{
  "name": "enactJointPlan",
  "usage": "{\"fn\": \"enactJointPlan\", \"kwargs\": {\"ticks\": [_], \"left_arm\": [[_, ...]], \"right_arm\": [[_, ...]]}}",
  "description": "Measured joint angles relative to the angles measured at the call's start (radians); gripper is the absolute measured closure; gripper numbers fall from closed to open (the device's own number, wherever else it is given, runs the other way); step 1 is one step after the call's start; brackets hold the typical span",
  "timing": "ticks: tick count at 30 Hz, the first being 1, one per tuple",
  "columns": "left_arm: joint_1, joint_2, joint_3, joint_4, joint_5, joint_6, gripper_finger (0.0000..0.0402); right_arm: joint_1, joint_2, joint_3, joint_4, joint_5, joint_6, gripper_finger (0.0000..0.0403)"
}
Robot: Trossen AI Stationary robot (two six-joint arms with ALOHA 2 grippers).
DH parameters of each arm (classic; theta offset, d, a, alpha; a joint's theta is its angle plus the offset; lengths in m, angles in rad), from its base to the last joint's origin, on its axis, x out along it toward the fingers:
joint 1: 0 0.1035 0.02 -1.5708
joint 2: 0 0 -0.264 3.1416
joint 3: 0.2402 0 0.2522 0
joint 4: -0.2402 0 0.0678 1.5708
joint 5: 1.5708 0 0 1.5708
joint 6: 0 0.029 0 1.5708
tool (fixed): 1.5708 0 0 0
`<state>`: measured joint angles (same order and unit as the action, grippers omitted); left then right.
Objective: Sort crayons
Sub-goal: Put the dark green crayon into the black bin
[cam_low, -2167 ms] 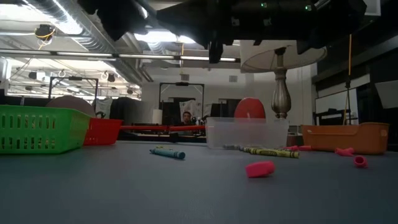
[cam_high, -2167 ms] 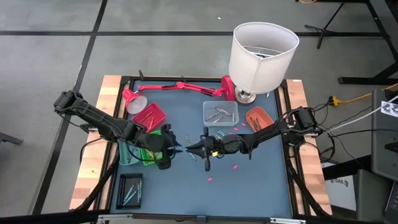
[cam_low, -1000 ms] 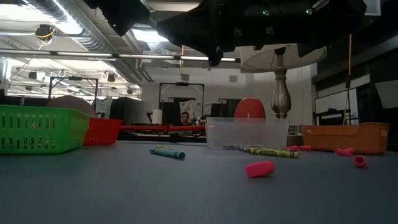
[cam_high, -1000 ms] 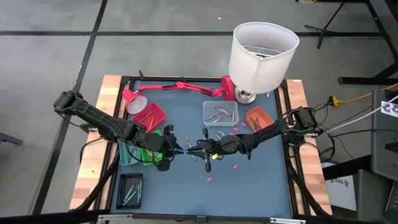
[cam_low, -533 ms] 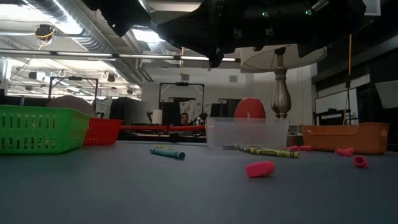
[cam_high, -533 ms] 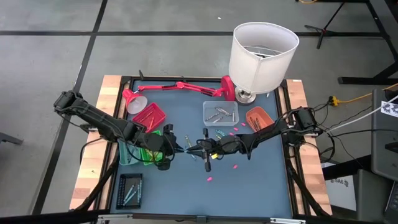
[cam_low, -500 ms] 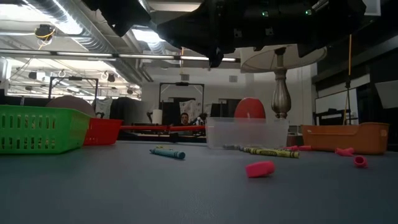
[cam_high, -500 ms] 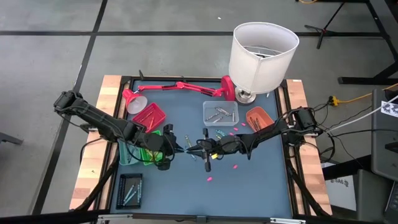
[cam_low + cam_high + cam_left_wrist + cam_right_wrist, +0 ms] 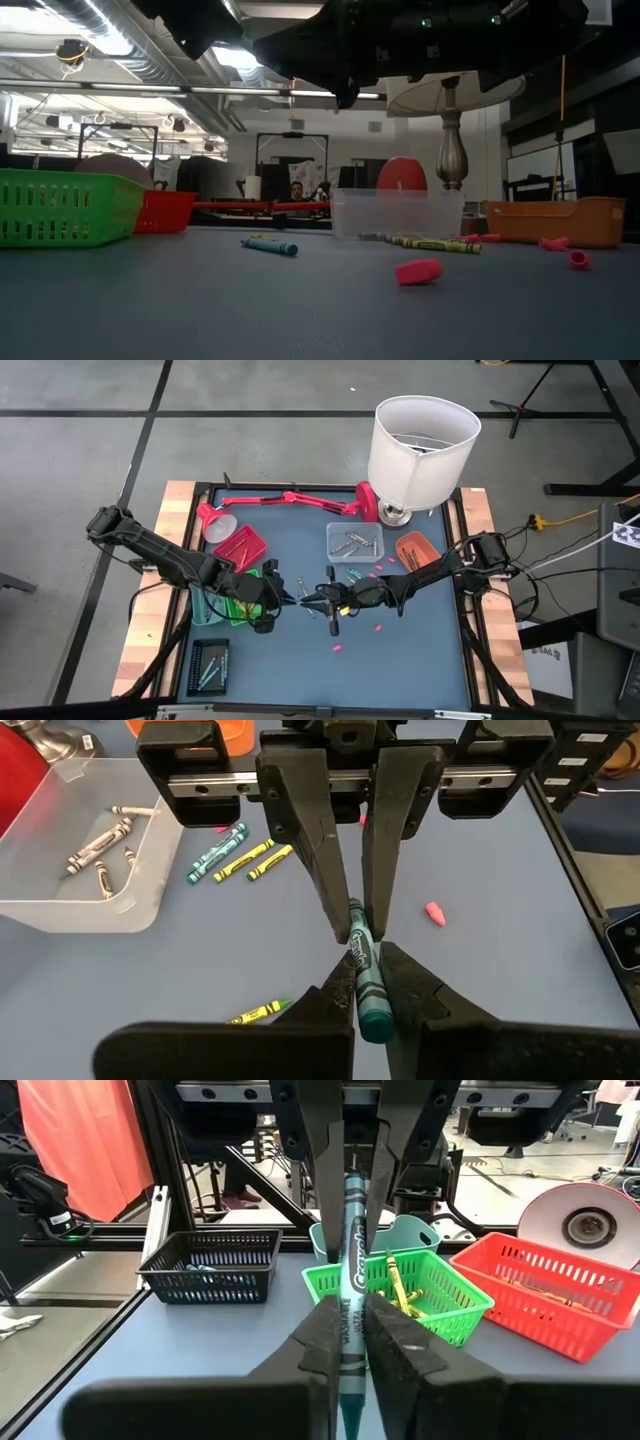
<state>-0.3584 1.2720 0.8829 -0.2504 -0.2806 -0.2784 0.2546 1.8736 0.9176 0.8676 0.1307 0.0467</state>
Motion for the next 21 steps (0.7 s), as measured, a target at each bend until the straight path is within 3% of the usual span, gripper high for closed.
{"fn": "enactJointPlan", "kwargs": {"ticks": [9,21], "left_arm": [[0.0,0.0,0.0,-0.005,0.006,-0.004,0.0393],[-0.003,0.0,0.0,-0.111,0.061,-0.097,0.0392]], "right_arm": [[0.0,0.0,0.0,-0.018,0.0,-0.001,0.0291],[0.0,0.0,0.0,-0.223,0.0,0.002,0.0284]]}}
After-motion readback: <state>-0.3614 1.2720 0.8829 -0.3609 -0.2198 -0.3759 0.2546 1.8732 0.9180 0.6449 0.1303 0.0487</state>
